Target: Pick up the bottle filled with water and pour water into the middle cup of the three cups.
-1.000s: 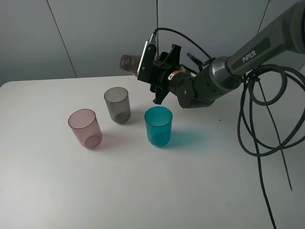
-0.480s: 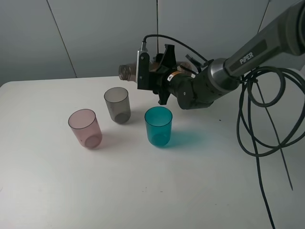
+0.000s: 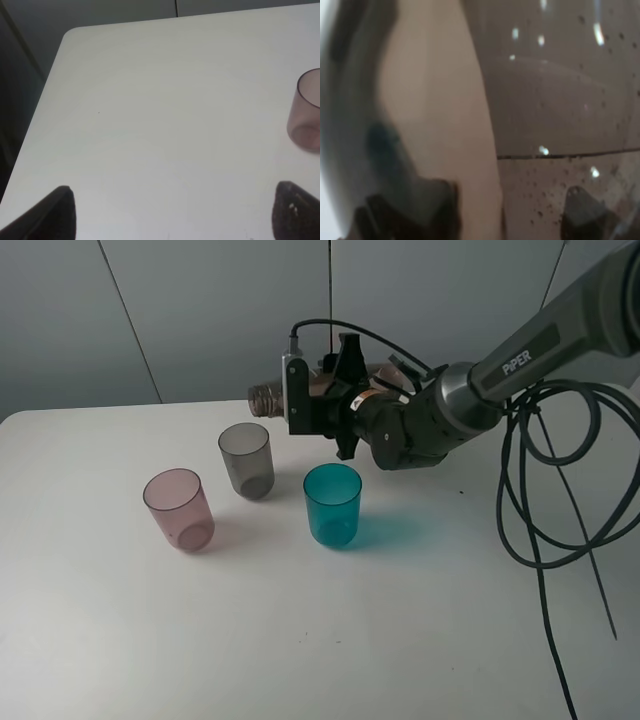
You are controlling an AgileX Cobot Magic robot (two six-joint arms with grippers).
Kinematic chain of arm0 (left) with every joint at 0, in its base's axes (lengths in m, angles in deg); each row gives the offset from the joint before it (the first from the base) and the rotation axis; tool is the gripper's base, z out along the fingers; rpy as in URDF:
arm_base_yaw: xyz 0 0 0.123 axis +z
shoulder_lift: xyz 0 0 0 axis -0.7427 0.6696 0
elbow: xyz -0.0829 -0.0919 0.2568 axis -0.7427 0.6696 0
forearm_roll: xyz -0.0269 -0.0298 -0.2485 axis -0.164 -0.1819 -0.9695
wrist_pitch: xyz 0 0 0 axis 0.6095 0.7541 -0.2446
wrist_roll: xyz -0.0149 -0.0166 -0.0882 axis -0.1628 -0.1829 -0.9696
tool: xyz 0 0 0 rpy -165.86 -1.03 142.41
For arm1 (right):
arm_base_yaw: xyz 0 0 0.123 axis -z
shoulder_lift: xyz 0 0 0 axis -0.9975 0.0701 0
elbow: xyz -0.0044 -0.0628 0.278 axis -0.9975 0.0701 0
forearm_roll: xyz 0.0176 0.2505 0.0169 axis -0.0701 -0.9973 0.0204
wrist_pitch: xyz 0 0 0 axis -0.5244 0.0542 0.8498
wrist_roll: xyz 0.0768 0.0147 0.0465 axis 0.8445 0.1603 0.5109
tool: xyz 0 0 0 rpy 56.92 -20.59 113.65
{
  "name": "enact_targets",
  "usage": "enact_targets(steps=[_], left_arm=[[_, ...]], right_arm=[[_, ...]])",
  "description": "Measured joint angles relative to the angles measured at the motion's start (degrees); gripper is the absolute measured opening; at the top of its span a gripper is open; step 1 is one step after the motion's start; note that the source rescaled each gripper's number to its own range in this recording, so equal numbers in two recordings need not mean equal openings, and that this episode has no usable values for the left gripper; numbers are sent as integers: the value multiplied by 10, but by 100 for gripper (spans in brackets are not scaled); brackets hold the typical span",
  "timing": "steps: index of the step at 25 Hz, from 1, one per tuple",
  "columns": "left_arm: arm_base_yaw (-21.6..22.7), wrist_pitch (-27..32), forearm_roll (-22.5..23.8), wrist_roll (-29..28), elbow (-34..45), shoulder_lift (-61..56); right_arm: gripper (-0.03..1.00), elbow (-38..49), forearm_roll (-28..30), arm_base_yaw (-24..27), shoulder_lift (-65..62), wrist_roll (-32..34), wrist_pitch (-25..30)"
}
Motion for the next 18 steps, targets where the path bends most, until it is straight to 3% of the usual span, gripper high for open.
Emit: enact_targets(steps=[18], left_arm=[[0, 0, 0, -2, 0, 0]], right_arm=[[0, -1, 0, -8, 0, -68, -6]])
